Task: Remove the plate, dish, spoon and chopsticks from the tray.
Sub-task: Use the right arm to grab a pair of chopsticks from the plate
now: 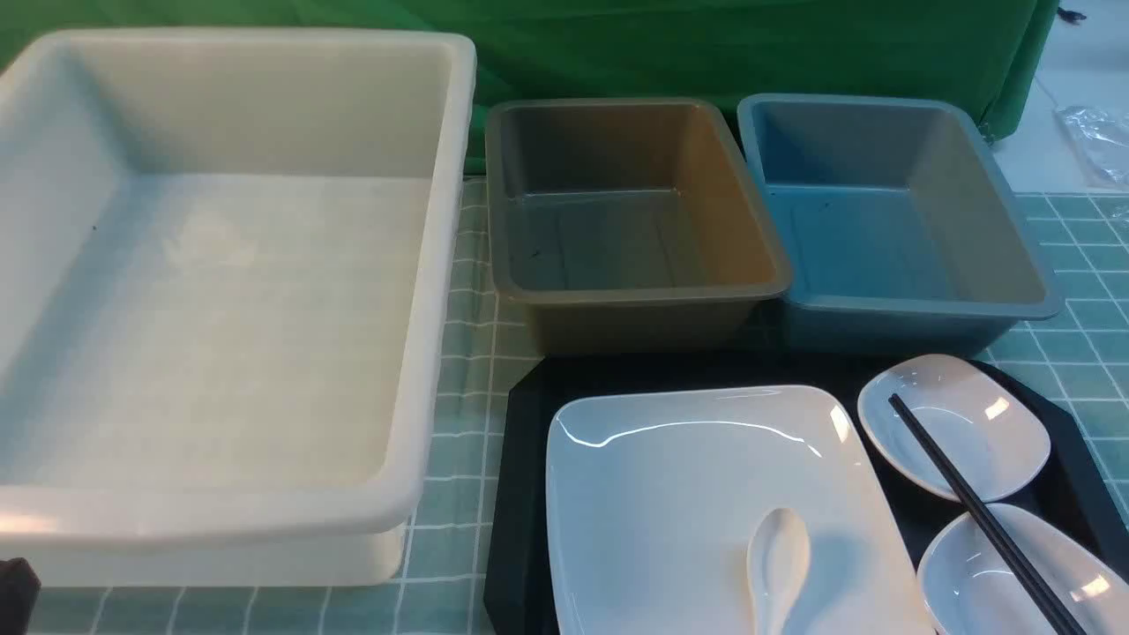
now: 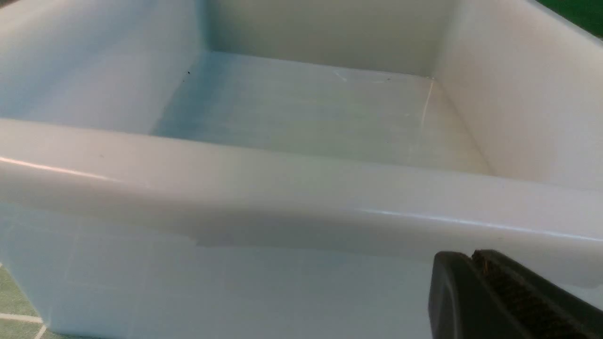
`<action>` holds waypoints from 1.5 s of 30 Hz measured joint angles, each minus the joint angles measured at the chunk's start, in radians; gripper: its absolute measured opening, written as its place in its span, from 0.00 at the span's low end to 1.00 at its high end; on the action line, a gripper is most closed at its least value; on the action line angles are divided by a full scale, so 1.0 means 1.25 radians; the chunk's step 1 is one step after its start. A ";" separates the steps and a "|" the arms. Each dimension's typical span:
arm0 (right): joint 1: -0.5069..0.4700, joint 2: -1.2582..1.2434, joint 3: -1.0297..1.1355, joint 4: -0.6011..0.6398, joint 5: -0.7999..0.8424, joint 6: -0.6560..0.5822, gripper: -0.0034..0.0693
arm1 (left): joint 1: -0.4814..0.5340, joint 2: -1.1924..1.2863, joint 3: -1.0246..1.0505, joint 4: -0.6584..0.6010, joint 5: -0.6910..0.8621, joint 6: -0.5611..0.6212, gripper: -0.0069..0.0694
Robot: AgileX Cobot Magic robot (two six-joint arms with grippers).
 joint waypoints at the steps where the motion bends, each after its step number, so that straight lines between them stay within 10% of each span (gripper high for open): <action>1: 0.000 0.000 0.000 0.000 0.000 0.000 0.38 | 0.000 0.000 0.000 0.000 0.000 0.000 0.12; 17: 0.000 0.000 0.000 0.000 0.000 0.000 0.38 | 0.000 0.000 0.000 0.023 -0.014 -0.002 0.12; 25: 0.000 0.000 0.000 0.000 0.000 0.000 0.38 | 0.000 0.000 0.000 -0.252 -0.272 -0.128 0.12; 33: 0.000 0.000 0.000 0.000 0.000 0.000 0.38 | 0.000 0.000 0.000 -0.279 -0.438 -0.156 0.12; 40: 0.000 0.000 0.000 0.154 -0.231 0.162 0.38 | 0.000 0.000 -0.001 -0.196 -0.701 -0.427 0.12; 45: 0.000 0.000 0.000 0.195 -0.371 0.273 0.38 | 0.000 0.047 -0.145 -0.082 -0.645 -0.525 0.12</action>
